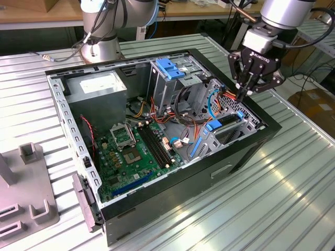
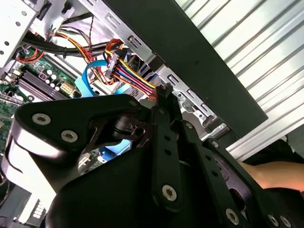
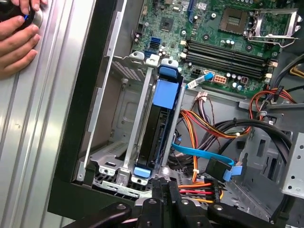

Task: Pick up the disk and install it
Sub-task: 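Insert the first disk wire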

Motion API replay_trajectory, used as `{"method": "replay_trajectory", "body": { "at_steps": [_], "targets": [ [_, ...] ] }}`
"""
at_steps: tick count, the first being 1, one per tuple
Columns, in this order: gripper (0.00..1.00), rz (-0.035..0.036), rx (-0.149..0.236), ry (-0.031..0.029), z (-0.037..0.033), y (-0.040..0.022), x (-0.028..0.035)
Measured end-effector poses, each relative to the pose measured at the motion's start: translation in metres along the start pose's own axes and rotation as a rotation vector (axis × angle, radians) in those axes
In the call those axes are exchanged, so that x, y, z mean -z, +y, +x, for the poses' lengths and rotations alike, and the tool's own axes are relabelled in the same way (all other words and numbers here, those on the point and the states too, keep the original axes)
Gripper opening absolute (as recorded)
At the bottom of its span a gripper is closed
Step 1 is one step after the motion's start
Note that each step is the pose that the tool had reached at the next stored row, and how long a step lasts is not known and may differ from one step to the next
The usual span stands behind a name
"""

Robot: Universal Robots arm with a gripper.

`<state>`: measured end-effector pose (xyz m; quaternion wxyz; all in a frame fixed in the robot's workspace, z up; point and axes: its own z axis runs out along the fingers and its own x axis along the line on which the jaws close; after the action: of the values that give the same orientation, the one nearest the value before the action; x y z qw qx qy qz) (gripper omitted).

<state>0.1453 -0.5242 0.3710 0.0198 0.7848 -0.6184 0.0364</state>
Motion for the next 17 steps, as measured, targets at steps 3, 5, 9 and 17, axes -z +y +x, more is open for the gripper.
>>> {"method": "replay_trajectory", "body": {
  "at_steps": [3, 5, 9, 17],
  "targets": [
    [0.16, -0.0007, -0.009, 0.0, 0.0, 0.0, -0.0001],
    [0.16, -0.0007, -0.009, 0.0001, 0.0, 0.0, -0.0001],
    [0.16, -0.0007, -0.009, 0.0, 0.0, 0.0, -0.0001],
    [0.16, -0.0069, -0.084, 0.0012, -0.0001, 0.0001, -0.0003]
  ]
}}
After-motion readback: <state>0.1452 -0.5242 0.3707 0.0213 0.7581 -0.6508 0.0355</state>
